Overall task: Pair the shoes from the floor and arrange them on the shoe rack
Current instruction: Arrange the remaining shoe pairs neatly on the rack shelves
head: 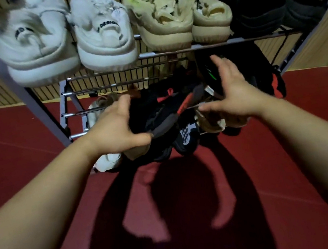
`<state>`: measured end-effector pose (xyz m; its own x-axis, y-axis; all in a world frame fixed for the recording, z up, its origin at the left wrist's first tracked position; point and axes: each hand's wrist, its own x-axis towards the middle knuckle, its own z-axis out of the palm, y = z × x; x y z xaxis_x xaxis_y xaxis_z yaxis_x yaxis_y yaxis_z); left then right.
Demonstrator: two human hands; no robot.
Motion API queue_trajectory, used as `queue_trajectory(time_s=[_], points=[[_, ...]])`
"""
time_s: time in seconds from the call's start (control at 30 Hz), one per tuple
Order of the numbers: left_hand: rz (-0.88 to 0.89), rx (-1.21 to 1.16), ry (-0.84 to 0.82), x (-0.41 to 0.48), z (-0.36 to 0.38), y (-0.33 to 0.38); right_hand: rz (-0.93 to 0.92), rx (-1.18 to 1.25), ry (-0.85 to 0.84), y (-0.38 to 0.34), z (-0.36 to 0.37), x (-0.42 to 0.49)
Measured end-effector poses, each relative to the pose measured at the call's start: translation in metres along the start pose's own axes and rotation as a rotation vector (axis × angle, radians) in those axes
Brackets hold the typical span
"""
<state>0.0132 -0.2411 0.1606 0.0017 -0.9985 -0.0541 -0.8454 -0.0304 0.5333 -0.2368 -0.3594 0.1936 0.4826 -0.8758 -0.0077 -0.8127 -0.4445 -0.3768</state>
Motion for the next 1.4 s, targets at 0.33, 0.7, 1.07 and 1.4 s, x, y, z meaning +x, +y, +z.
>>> queue_trajectory(time_s=[0.33,0.7,1.07,1.4], points=[[0.442,0.098,-0.114,-0.028,-0.005,-0.009,-0.220,-0.185,-0.535,-0.001,-0.003,-0.025],[0.231,-0.106,0.175,0.013,0.045,0.011,0.351,-0.258,0.326,0.019,0.001,-0.070],[0.083,-0.226,0.148,0.042,0.067,0.037,0.651,-0.288,0.246,-0.016,0.041,-0.005],[0.222,-0.207,0.003,0.065,0.098,0.097,0.348,0.060,-0.023,0.017,0.026,-0.045]])
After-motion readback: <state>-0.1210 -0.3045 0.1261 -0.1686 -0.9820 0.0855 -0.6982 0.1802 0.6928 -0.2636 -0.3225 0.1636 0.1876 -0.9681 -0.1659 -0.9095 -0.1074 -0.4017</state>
